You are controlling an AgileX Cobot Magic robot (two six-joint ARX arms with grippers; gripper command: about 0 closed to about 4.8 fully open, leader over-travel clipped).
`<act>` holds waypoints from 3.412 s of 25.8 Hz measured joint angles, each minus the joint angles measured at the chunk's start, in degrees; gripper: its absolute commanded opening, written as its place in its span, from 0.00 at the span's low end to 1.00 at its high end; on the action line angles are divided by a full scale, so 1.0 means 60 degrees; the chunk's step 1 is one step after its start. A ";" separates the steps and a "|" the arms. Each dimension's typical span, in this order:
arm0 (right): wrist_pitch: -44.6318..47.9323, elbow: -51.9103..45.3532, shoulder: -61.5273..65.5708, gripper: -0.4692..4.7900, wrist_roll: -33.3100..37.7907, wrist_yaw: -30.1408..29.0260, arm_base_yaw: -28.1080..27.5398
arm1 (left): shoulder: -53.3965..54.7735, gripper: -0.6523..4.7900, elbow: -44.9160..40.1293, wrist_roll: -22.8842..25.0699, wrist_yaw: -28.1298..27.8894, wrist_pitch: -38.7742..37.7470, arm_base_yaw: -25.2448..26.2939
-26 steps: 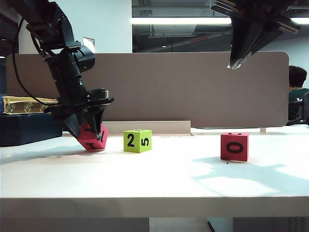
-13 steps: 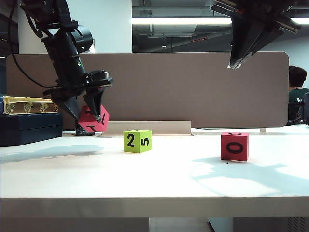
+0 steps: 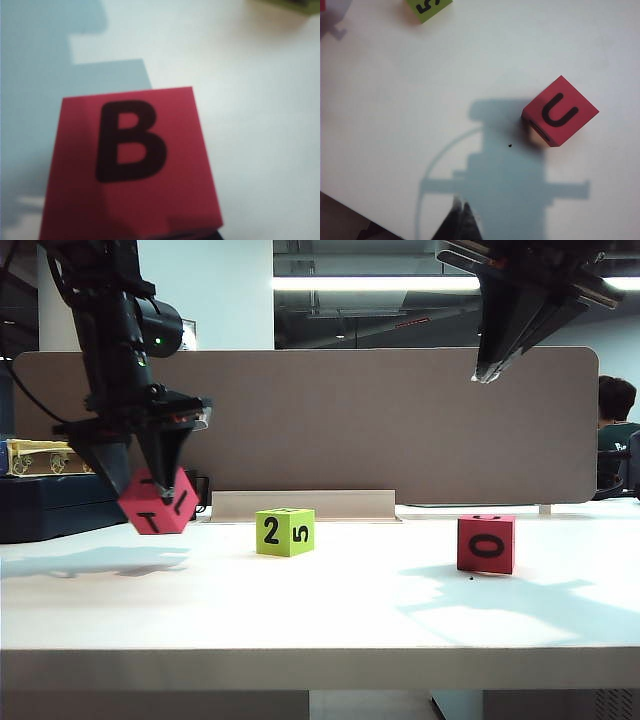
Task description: Select the appropriate blocks from the scattered letter blocks on the table and arrange them in a row to spell out "THU".
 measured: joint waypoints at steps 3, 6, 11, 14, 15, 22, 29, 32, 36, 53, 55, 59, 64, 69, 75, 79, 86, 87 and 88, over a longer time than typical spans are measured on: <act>0.0000 0.0000 -0.0004 0.08 0.0000 0.0000 0.0000 | -0.0087 0.50 0.0000 0.0040 0.0000 -0.0364 -0.0004; 0.0000 0.0000 -0.0004 0.08 0.0000 0.0000 -0.0004 | -0.0168 0.50 0.0000 0.0069 0.0004 -0.1042 -0.0025; -0.0004 0.0000 -0.0004 0.08 0.0000 -0.0007 -0.0004 | -0.0138 0.50 0.0000 0.0069 0.0004 -0.1337 -0.0029; -0.0040 0.0000 -0.0004 0.08 0.0000 -0.0007 -0.0004 | -0.0138 0.50 -0.0004 0.0066 0.0000 -0.1559 -0.0069; -0.0062 0.0000 -0.0004 0.08 0.0000 -0.0007 -0.0004 | -0.0135 0.50 -0.0004 0.0066 0.0004 -0.1555 -0.0073; -0.0189 0.0000 -0.0004 0.08 0.0000 -0.0015 -0.0004 | -0.0138 0.54 -0.0004 0.0066 0.0004 -0.1395 -0.0073; -0.0262 0.0000 -0.0004 0.08 0.0000 -0.0018 -0.0004 | -0.0131 0.70 -0.0004 0.0058 0.0004 -0.1534 -0.0073; -0.0346 0.0000 -0.0004 0.08 0.0000 -0.0029 -0.0004 | -0.0073 0.70 0.0000 0.0055 0.0004 -0.1519 -0.0069; -0.0357 0.0000 0.0000 0.08 0.0000 -0.0029 -0.0004 | 0.0047 0.70 -0.0004 0.0051 0.0004 -0.1410 -0.0069; 0.0091 0.0000 -0.0004 0.08 0.0484 -0.0772 0.0226 | 0.0062 0.54 0.0011 0.0073 -0.0178 -0.0321 -0.0073; 0.0539 0.0000 -0.0004 0.08 0.0510 -0.0863 0.0688 | 0.0062 0.25 0.0011 0.0076 -0.0178 -0.0186 -0.0073; 0.1504 0.0025 0.0248 0.08 0.0532 -0.0656 0.1953 | 0.0062 0.14 0.0011 0.0175 -0.0178 -0.0102 -0.0073; 0.1508 0.0015 0.0816 0.08 0.0535 -0.0240 0.2670 | 0.0062 0.14 0.0011 0.0302 -0.0178 0.0321 -0.0073; 0.1515 0.0004 0.1020 0.08 0.0543 -0.0208 0.2951 | 0.0062 0.11 0.0011 0.0313 -0.0182 0.0506 -0.0073; 0.1515 0.0004 0.1020 0.08 0.0586 -0.0197 0.2940 | 0.0066 0.11 0.0011 0.0306 -0.0178 0.0627 -0.0073; 0.1515 0.0004 0.1020 0.08 0.0601 -0.0197 0.2940 | 0.0066 0.11 0.0011 0.0306 -0.0178 0.0109 -0.0073; 0.1515 0.0004 0.1020 0.08 0.0605 -0.0197 0.2940 | 0.0335 0.11 0.0015 0.0273 -0.0178 0.0007 -0.0069; 0.1515 0.0004 0.1020 0.08 0.0601 -0.0197 0.2940 | 0.0433 0.11 0.0033 0.0273 -0.0175 0.0007 -0.0073; 0.1515 0.0004 0.1020 0.08 0.0601 -0.0200 0.2940 | 0.0455 0.11 0.0069 0.0273 -0.0175 -0.0004 -0.0066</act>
